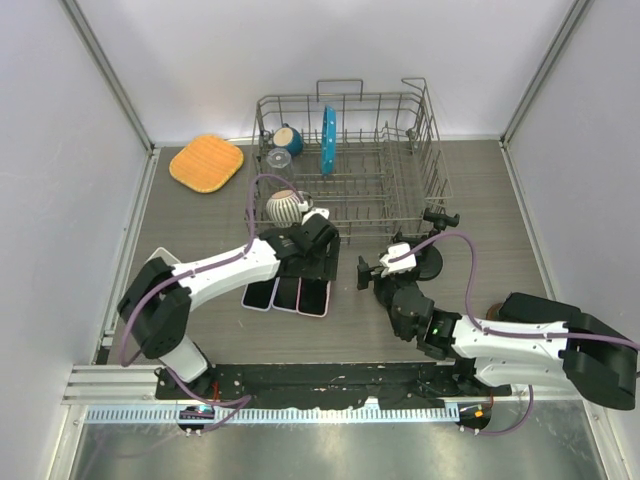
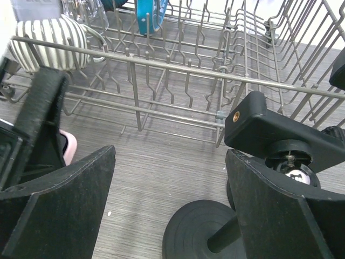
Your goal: Remove the phone from the phone stand
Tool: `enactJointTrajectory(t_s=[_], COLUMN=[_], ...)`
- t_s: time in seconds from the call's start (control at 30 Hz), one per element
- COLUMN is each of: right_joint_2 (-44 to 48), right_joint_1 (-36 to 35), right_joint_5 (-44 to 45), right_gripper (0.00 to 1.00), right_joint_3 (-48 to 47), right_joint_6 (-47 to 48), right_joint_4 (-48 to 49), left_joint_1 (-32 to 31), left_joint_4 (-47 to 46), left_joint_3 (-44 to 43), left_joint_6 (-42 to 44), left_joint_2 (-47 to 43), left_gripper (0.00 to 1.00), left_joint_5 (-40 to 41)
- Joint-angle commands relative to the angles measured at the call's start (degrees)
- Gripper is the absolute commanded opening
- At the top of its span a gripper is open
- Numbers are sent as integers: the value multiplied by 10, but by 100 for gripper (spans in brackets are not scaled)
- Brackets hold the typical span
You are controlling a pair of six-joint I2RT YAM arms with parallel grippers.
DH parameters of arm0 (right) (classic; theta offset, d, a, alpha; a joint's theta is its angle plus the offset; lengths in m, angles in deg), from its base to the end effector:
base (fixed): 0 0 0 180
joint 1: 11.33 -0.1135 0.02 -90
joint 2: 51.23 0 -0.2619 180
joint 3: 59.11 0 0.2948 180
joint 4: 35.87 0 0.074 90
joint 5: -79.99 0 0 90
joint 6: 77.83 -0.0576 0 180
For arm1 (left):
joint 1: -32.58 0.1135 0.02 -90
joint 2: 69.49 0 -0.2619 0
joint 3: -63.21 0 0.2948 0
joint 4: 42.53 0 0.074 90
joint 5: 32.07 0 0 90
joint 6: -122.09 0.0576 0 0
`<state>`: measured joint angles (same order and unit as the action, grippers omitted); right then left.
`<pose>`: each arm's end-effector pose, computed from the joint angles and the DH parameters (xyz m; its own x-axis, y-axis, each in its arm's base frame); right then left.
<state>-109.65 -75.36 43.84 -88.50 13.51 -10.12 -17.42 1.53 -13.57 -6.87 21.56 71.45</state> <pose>0.1506 0.2030 0.1874 -0.0209 -0.0744 -0.9970 -0.1779 0.9816 -0.0695 0.2538 -0.2815 0.1920 -0.8441 0.0549 -0.5334 0.1738 0.9690 -0.1754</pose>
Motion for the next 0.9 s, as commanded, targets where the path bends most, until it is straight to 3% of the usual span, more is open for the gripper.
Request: enactJointTrajectory(t_s=[0.0, 0.23, 0.53, 0.87], right_joint_2=[-2, -1, -15, -17], right_joint_1=[1, 1, 1, 1], right_joint_5=[11, 8, 6, 6], right_gripper=[88, 88, 88, 88], right_joint_3=[-11, -8, -15, -16], right_joint_6=[-2, -4, -2, -1], right_joint_4=[32, 34, 31, 30], left_joint_1=[-11, -12, -13, -13], left_joint_4=[-43, -28, -40, -38], left_joint_3=[-26, -32, -43, -31], left_joint_6=[13, 24, 41, 37], left_joint_2=[33, 74, 99, 95], left_gripper=[23, 25, 50, 60], left_joint_5=[-23, -13, -22, -19])
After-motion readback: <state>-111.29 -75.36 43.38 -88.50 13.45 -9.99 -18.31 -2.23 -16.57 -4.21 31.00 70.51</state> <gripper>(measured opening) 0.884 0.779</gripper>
